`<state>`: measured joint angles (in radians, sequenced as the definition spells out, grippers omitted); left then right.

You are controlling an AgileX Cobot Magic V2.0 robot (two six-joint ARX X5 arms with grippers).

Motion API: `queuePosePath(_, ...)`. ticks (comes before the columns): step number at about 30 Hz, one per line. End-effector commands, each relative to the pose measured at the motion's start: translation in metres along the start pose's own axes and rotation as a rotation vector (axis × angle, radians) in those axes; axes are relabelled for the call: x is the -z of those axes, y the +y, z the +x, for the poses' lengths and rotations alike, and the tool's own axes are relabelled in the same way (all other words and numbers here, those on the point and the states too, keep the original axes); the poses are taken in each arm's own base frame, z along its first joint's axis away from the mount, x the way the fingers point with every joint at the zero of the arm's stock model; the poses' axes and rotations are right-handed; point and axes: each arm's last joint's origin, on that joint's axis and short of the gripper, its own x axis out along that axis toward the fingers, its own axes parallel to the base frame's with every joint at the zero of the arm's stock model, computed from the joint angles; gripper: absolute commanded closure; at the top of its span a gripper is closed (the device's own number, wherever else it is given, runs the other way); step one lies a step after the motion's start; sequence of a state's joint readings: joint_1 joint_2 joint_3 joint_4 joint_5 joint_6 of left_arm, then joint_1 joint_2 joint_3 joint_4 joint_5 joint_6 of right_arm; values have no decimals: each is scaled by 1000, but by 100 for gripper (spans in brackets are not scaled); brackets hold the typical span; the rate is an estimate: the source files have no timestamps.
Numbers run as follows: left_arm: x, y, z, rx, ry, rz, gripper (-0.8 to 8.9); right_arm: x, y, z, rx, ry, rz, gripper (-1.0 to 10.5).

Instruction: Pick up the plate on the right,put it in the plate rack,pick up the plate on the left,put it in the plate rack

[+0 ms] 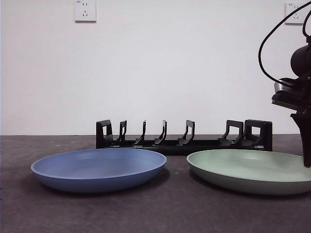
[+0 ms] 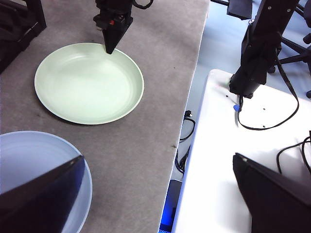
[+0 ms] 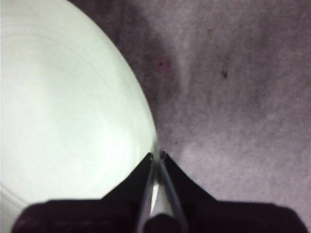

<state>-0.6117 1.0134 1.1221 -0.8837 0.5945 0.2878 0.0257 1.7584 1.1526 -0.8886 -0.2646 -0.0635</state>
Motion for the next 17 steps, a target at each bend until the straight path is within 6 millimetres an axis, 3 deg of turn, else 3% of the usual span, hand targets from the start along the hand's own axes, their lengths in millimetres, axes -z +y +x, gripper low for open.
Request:
queuePosePath(1,-1,0,1,4,-7,17,182,1,0,2,1,7,-13,963)
queuePosePath(8,-1,-3,3,-31,16,99,182,4,8,-27,-21,-82,-38,963)
queuePosePath(17,-7,-16,13,-64,37,365,184,17,34,-109,-109,-267,-106,963)
